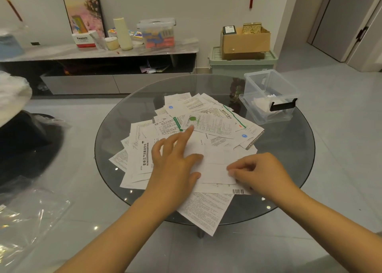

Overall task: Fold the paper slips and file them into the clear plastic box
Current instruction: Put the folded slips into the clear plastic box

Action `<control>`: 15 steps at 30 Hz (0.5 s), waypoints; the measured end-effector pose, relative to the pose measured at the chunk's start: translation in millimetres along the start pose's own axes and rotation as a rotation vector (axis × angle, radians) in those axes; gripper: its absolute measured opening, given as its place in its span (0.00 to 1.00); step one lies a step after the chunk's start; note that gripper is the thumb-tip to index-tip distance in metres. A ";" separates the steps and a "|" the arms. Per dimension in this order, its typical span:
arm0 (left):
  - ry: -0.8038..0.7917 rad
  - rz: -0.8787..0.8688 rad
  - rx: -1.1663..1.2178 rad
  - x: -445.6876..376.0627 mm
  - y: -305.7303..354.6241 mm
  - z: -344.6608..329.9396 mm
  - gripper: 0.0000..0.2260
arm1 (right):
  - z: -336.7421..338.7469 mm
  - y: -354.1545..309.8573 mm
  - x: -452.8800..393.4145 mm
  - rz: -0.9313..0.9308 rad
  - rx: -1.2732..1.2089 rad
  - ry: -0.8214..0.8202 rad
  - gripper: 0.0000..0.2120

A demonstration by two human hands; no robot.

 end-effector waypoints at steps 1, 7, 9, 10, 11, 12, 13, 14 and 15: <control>0.003 -0.036 0.014 0.2 4.0 0.9 0.07 | -0.1 1.1 1.0 -0.020 -0.038 -0.018 0.06; -0.164 -0.092 0.181 6.1 19.1 -9.1 0.22 | -11.6 -0.9 12.3 -0.138 -0.333 -0.131 0.06; -0.187 -0.106 0.188 7.7 20.0 -12.2 0.20 | -15.2 -3.4 15.4 -0.166 -0.394 -0.164 0.06; -0.166 -0.110 0.190 8.2 19.6 -11.7 0.17 | -16.6 -5.7 16.7 -0.168 -0.398 -0.180 0.06; -0.136 -0.115 0.191 8.8 19.1 -10.1 0.13 | -17.3 -8.3 17.0 -0.156 -0.381 -0.186 0.06; -0.101 -0.118 0.187 9.0 19.1 -7.7 0.09 | -17.0 -11.8 15.8 -0.121 -0.329 -0.179 0.06; -0.083 -0.107 0.184 8.7 19.6 -4.3 0.07 | -15.3 -16.0 13.5 -0.057 -0.231 -0.158 0.07; -0.085 -0.079 0.184 8.7 19.3 -1.6 0.06 | -13.6 -22.0 11.3 0.028 -0.097 -0.132 0.07; -0.081 -0.037 0.196 9.2 16.4 0.3 0.07 | -13.4 -28.3 10.0 0.110 0.047 -0.118 0.08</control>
Point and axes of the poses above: each hand's wrist, its own x-axis away from the middle knuckle, its own z-axis out of the back of the hand, y = z × x, the point moved 9 cm from there along -x, towards the middle knuckle, and after that the axes turned 1 degree about y, right-handed, at the moved point
